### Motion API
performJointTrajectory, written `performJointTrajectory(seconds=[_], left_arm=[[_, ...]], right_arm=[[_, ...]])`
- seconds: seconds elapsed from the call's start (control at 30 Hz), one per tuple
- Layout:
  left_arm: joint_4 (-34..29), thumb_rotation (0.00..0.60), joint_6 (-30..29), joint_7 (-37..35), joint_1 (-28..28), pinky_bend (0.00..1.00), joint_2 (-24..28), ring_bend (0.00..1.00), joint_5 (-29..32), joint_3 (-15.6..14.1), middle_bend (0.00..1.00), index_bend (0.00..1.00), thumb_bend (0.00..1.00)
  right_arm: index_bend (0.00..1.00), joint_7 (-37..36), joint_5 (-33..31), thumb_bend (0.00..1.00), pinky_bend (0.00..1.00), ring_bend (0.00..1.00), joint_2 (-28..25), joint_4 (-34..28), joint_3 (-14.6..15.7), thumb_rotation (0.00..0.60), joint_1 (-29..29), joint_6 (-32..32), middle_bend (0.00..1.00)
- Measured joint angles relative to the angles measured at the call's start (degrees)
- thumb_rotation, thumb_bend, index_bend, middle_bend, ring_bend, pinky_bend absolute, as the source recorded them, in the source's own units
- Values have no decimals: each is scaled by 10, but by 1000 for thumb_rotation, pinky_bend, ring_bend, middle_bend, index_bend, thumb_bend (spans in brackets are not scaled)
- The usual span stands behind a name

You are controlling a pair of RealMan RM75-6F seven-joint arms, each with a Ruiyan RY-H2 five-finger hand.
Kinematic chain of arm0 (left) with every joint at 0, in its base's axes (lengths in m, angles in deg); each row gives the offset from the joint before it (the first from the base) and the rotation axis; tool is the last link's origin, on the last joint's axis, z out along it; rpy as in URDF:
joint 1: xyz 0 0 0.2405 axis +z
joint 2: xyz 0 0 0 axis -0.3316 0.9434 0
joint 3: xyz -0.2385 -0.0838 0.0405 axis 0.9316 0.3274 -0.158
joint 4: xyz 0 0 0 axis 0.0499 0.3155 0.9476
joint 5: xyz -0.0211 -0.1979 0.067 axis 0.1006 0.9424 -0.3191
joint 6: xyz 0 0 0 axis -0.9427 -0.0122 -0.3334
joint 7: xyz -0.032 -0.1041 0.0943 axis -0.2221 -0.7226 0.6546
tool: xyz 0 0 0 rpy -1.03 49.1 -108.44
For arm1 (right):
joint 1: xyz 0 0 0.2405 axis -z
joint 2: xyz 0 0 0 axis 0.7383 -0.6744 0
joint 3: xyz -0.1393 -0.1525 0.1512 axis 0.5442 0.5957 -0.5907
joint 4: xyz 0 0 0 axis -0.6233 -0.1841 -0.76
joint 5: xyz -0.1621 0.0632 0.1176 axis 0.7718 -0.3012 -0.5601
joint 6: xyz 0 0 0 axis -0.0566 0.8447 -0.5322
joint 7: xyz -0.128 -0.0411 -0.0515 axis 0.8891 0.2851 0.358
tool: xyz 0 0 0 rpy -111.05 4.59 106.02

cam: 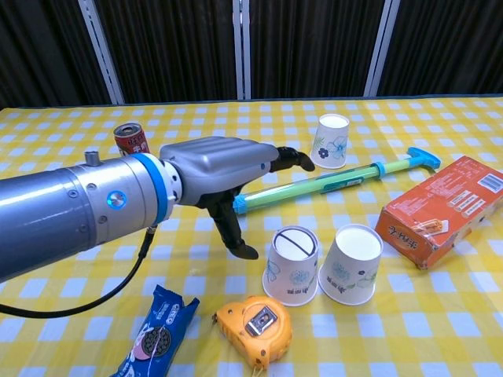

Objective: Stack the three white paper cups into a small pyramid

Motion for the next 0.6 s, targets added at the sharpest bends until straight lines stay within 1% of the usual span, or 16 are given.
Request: performJointTrajectory(seconds=[0.1, 0.2, 0.3, 0.4, 0.43, 0.5, 0.53, 0.6], left_arm=[[-16, 600, -17, -23, 18, 0, 23, 0, -30, -11, 0, 61, 169], [-31, 600, -43, -52, 46, 0, 53, 0, -73, -29, 0, 56, 168], [-43, 600, -82, -79, 86, 0, 95, 0, -123, -60, 0, 50, 168], [-51, 600, -131, -106, 132, 0, 142, 0, -171, -98, 0, 49, 168], [-53, 600, -158, -126, 155, 0, 166, 0, -197, -116, 0, 48, 168], [-51, 600, -186, -150, 179, 0, 189, 0, -226, -134, 0, 48, 168], [-47, 600, -208, -172, 200, 0, 204, 0, -248, -148, 0, 48, 168], [-36, 600, -238, -202, 231, 0, 222, 0, -278, -165, 0, 48, 168]], right_arm=[[41, 9, 1, 95, 0, 0, 2, 0, 1, 600, -1, -3, 0], [41, 22, 2, 95, 0, 0, 6, 0, 3, 600, -3, -7, 0], [41, 38, 2, 95, 0, 0, 11, -1, 4, 600, -5, -12, 0], [43, 53, 2, 95, 0, 0, 16, -2, 6, 600, -8, -18, 0], [44, 58, 1, 95, 0, 0, 18, -3, 6, 600, -9, -20, 0], [49, 70, 0, 95, 0, 0, 22, -8, 4, 600, -13, -24, 0], [53, 74, -1, 95, 0, 0, 24, -11, 4, 600, -15, -27, 0], [60, 81, -1, 95, 0, 0, 26, -18, 2, 600, -22, -34, 0]])
